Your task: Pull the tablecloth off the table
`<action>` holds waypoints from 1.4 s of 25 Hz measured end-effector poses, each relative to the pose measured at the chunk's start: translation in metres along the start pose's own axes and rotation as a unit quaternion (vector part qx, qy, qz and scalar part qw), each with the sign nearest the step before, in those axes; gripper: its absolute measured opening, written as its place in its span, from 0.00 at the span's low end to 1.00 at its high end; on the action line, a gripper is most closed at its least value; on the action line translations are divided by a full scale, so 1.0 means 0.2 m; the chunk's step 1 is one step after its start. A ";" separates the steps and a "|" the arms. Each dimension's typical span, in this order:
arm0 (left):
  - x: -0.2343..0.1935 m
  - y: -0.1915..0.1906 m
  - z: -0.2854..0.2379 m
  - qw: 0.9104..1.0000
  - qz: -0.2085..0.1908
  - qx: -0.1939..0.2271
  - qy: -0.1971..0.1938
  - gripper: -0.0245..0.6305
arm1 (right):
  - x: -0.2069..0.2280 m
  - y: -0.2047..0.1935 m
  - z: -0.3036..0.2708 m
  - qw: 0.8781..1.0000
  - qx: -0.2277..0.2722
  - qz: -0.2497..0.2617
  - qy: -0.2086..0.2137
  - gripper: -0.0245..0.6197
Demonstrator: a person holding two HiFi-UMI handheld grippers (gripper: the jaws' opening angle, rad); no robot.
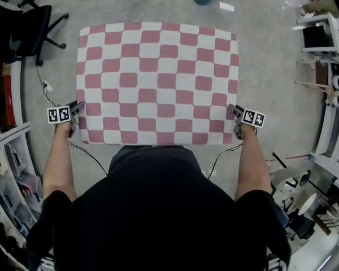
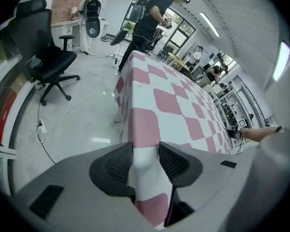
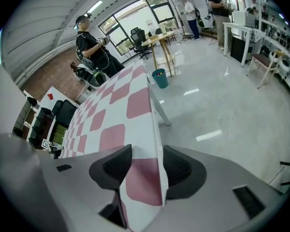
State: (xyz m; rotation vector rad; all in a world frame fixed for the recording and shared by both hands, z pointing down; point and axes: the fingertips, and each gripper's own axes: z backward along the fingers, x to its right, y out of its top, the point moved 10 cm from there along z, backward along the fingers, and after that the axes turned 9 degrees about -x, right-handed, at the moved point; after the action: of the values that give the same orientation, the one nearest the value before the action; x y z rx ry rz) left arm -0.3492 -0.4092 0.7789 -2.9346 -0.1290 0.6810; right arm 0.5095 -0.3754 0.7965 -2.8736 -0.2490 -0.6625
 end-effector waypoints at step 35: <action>0.06 -0.08 0.18 0.996 0.023 0.072 -0.038 0.07 | -0.13 -0.09 0.17 0.994 0.055 0.054 -0.081 0.08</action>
State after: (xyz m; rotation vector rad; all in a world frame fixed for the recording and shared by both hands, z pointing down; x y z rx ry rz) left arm -0.3548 -0.3876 0.7434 -2.7829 -0.0180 0.7762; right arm 0.4975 -0.3535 0.7575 -2.8121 -0.1460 -0.3844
